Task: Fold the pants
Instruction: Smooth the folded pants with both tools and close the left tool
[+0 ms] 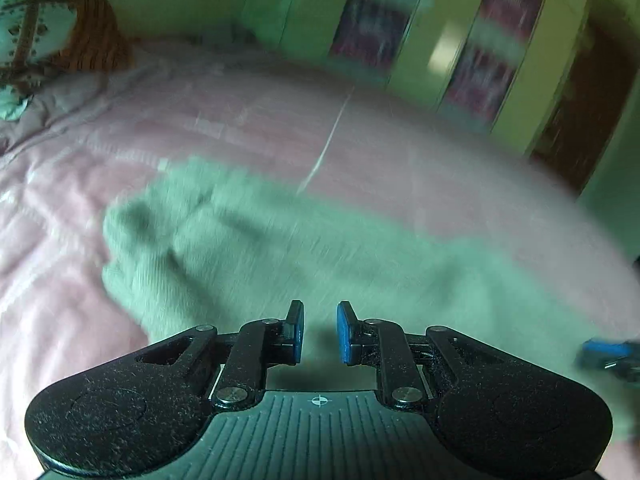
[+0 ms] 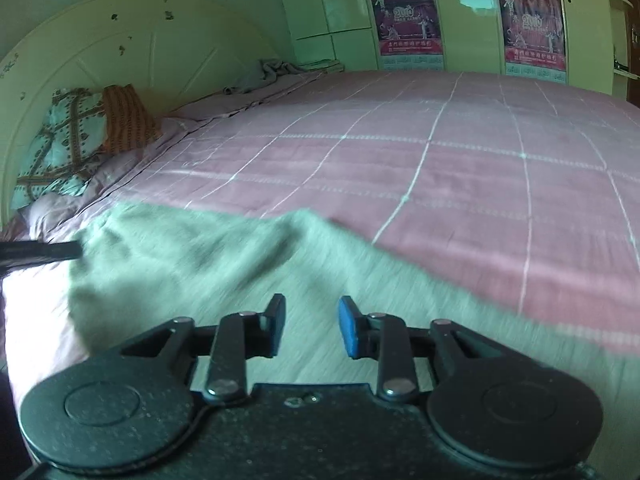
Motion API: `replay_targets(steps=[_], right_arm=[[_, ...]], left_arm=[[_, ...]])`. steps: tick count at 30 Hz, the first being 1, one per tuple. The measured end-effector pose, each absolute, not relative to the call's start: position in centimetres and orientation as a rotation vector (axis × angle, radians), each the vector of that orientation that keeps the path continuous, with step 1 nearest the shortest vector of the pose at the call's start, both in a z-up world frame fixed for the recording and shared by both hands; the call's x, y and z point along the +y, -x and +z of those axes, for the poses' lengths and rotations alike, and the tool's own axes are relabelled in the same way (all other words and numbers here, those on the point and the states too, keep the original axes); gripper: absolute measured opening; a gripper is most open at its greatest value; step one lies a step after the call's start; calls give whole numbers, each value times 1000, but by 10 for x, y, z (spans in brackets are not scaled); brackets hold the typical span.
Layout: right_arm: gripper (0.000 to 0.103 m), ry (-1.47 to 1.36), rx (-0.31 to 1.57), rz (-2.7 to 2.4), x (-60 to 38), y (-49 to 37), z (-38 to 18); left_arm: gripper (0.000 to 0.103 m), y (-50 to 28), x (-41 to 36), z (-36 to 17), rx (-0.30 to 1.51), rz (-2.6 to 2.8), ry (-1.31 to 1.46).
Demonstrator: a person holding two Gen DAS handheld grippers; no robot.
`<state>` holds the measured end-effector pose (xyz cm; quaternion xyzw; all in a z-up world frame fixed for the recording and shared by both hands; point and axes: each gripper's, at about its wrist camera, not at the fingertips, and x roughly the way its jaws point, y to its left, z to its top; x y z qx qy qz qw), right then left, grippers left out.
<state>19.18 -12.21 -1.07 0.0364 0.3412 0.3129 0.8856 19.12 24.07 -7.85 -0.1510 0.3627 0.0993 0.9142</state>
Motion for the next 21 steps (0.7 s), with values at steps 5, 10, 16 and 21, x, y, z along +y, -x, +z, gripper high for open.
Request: replay_targets(steps=[5, 10, 16, 21], right_arm=[[34, -20, 808, 423, -176, -194, -45], [32, -236, 808, 147, -281, -206, -38], [33, -258, 747, 251, -236, -232, -13], [32, -301, 835, 348, -168, -265, -35]], left_arm=[[15, -171, 264, -74, 723, 204, 410], [15, -206, 244, -46, 648, 117, 389], [15, -295, 184, -53, 725, -3, 324], [10, -310, 189, -91, 808, 10, 339]])
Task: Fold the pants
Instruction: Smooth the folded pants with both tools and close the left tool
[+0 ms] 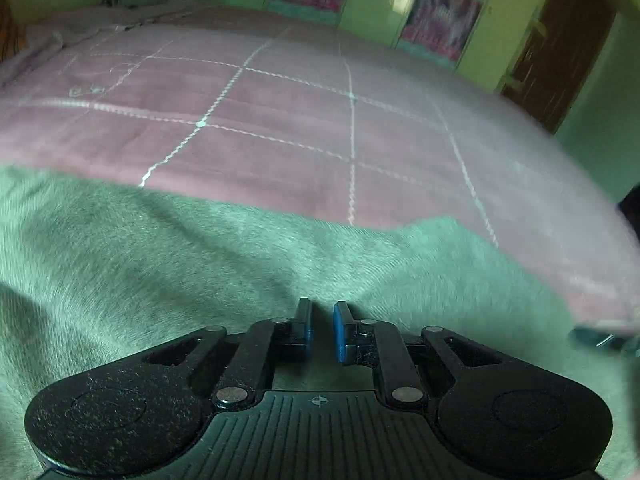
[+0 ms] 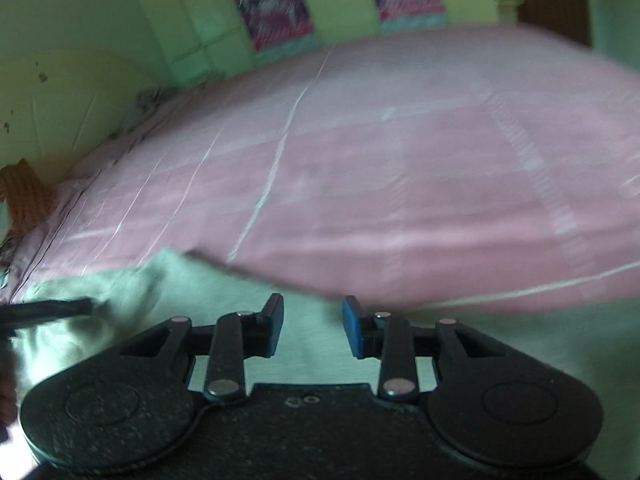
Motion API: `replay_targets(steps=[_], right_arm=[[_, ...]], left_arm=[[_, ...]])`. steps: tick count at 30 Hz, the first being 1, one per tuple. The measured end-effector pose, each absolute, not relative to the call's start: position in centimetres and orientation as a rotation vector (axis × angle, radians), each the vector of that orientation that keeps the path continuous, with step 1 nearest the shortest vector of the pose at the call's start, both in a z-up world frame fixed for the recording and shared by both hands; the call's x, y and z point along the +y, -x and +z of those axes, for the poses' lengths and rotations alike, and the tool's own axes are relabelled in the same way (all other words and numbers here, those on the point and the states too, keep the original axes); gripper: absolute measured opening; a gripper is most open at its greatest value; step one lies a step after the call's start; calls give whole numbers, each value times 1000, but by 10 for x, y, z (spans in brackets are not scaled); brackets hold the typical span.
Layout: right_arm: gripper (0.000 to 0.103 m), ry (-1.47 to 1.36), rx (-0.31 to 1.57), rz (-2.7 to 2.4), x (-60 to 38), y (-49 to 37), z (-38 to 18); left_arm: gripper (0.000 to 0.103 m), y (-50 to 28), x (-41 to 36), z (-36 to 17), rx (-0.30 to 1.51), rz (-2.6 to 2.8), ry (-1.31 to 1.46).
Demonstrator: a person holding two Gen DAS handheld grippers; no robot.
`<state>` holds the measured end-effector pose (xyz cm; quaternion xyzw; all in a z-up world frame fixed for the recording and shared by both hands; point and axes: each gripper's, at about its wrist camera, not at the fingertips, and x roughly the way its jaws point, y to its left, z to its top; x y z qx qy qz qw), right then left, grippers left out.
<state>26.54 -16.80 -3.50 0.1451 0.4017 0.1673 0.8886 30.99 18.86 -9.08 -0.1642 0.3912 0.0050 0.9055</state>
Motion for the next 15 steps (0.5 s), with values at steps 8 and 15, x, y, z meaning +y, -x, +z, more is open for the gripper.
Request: replay_targets(steps=[8, 15], right_arm=[[36, -297, 797, 366, -141, -264, -28], [39, -361, 807, 449, -135, -224, -21]], left_arm=[[4, -264, 273, -79, 791, 167, 371], [5, -202, 248, -78, 789, 112, 318]])
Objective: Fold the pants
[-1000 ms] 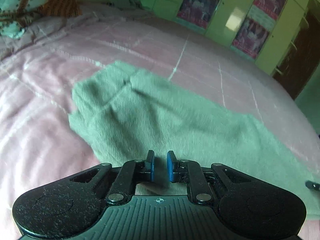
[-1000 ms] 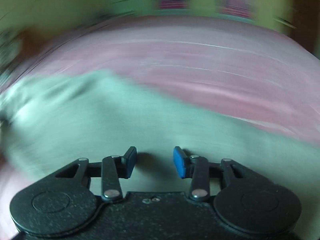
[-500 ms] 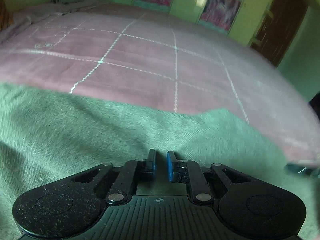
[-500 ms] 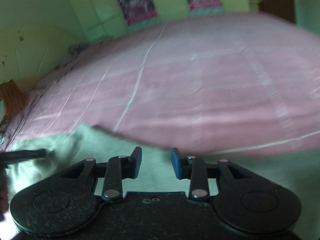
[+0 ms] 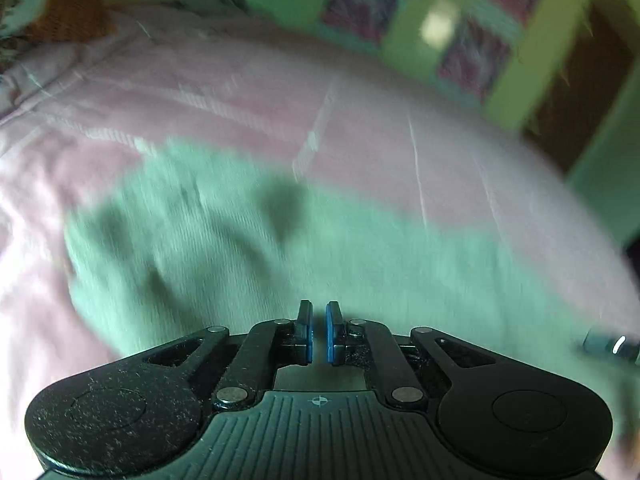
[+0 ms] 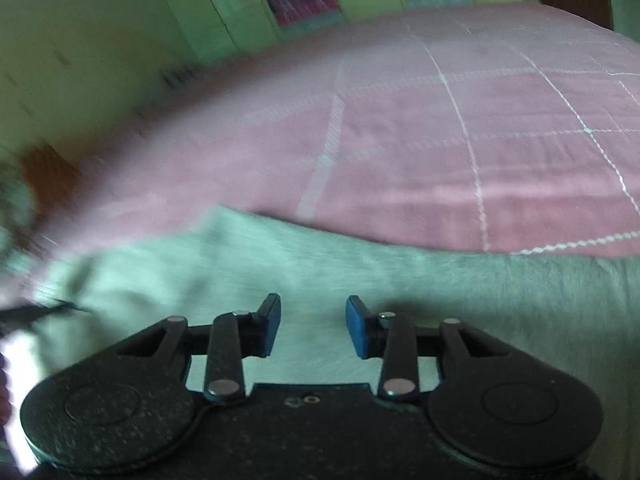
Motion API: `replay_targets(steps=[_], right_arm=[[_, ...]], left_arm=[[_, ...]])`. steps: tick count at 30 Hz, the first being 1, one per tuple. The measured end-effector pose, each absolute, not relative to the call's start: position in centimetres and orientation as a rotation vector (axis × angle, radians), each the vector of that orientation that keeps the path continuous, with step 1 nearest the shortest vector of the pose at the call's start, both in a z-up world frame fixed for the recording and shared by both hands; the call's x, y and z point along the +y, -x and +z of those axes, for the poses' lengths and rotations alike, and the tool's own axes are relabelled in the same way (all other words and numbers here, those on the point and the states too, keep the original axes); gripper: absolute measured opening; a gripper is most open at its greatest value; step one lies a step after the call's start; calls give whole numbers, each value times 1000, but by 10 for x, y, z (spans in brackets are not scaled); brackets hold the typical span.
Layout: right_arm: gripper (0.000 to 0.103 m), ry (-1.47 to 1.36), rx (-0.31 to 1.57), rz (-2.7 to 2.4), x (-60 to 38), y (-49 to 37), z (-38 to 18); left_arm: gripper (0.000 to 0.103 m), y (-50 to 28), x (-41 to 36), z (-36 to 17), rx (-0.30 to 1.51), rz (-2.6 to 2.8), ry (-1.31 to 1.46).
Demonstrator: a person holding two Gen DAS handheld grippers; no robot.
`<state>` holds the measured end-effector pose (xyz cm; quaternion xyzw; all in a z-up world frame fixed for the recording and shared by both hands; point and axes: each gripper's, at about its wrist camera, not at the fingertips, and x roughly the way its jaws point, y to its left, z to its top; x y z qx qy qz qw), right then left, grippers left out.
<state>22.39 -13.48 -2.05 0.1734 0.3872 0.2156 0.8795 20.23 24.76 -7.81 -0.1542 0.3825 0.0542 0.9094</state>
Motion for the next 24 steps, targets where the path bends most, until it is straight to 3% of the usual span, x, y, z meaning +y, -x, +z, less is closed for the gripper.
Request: replay_targets(steps=[2, 4, 5, 6, 9, 11, 12, 13, 14, 15, 19, 24], right_arm=[[41, -346, 817, 517, -135, -204, -23], [33, -263, 867, 484, -141, -191, -36], [34, -233, 853, 475, -152, -184, -39], [42, -213, 836, 473, -166, -178, -37], [42, -98, 810, 317, -221, -164, -37], [27, -187, 833, 217, -283, -162, -44], [12, -268, 843, 167, -316, -160, -46], [10, -337, 848, 104, -346, -157, -44], [16, -386, 825, 20, -370, -148, -38], [38, -437, 779, -61, -393, -134, -28], [40, -738, 664, -142, -472, -79, -21], [48, -819, 695, -162, -491, -57, -46]], left_arm=[[5, -189, 235, -89, 739, 136, 266], [5, -182, 234, -84, 742, 149, 292], [5, -181, 234, -81, 749, 149, 293], [5, -183, 233, -79, 753, 150, 290], [5, -186, 229, -77, 764, 145, 278], [5, -188, 223, -76, 769, 160, 266], [5, -189, 221, -75, 768, 170, 260], [5, -188, 218, -75, 766, 172, 258], [5, -188, 217, -76, 764, 173, 258], [5, -188, 218, -78, 760, 176, 259], [5, -181, 222, -78, 738, 174, 287], [5, -175, 227, -80, 738, 162, 292]])
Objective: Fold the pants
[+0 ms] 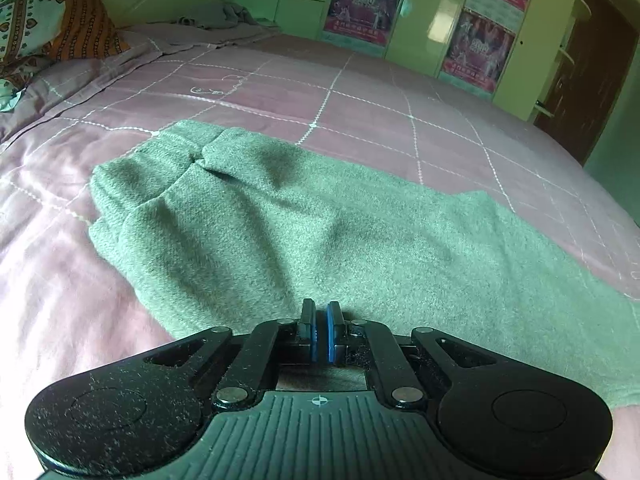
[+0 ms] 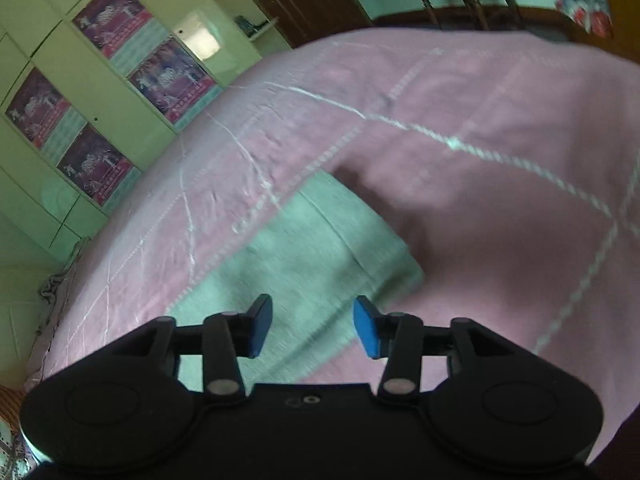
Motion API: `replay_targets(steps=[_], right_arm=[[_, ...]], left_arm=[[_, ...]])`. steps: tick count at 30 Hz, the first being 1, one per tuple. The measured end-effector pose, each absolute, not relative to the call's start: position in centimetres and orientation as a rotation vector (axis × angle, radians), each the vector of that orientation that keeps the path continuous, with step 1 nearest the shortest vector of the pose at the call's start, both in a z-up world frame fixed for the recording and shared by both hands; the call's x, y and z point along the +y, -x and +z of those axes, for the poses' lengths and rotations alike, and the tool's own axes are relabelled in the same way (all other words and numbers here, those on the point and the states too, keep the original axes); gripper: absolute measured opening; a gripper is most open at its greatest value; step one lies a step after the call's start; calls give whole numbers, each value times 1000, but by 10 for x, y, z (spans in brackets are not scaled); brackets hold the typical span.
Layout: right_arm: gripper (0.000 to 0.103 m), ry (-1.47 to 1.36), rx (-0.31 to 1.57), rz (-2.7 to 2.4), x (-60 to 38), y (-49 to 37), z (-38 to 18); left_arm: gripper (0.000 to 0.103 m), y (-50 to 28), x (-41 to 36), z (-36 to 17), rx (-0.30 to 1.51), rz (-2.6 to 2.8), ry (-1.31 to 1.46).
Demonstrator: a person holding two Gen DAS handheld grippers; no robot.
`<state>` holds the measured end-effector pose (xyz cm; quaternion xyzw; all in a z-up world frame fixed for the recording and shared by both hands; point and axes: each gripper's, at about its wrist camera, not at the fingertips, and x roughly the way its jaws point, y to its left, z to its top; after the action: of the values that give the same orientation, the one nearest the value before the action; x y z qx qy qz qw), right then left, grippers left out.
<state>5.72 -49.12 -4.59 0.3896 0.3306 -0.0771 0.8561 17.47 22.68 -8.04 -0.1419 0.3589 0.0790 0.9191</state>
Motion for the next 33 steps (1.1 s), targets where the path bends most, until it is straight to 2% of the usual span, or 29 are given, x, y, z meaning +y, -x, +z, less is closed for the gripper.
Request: replay_targets(steps=[6, 7, 8, 9, 14, 20, 21, 22, 23, 24, 25, 26, 27, 30, 32, 33], right_arm=[[44, -930, 638, -169, -495, -65, -74], [31, -935, 631, -170, -495, -66, -76], [12, -919, 638, -182, -493, -68, -75], [4, -892, 649, -180, -490, -68, -72], [4, -824, 597, -190, -479, -44, -50], [7, -796, 697, -218, -483, -59, -66], [11, -772, 700, -222, -480, -62, -63], [22, -750, 698, -225, -477, -61, -59], [27, -734, 693, -219, -474, -58, -57], [34, -718, 683, -208, -470, -55, -53], [42, -696, 664, -205, -467, -51, -51], [42, -679, 645, -208, -463, -45, -49], [42, -680, 630, -188, -460, -40, -46], [41, -751, 591, -34, -442, -33, -40], [37, -794, 610, 87, -417, -40, -41], [37, -788, 637, 125, -403, -46, -44]], left_arm=[[5, -173, 241, -88, 734, 130, 378], [5, -173, 243, -90, 730, 127, 394], [5, -172, 244, -91, 726, 124, 402], [5, -172, 245, -92, 723, 122, 406], [5, -173, 244, -94, 721, 110, 388], [5, -169, 246, -83, 696, 131, 358], [6, -162, 247, -77, 666, 157, 340], [6, -155, 250, -71, 630, 188, 326], [6, -147, 254, -64, 597, 228, 321], [15, -141, 260, -60, 570, 261, 328], [48, -134, 269, -57, 542, 291, 353], [69, -129, 277, -56, 520, 319, 382], [84, -125, 284, -55, 504, 334, 403], [78, -129, 297, -61, 539, 324, 418], [75, -133, 299, -68, 557, 325, 449], [68, -134, 298, -71, 558, 315, 470]])
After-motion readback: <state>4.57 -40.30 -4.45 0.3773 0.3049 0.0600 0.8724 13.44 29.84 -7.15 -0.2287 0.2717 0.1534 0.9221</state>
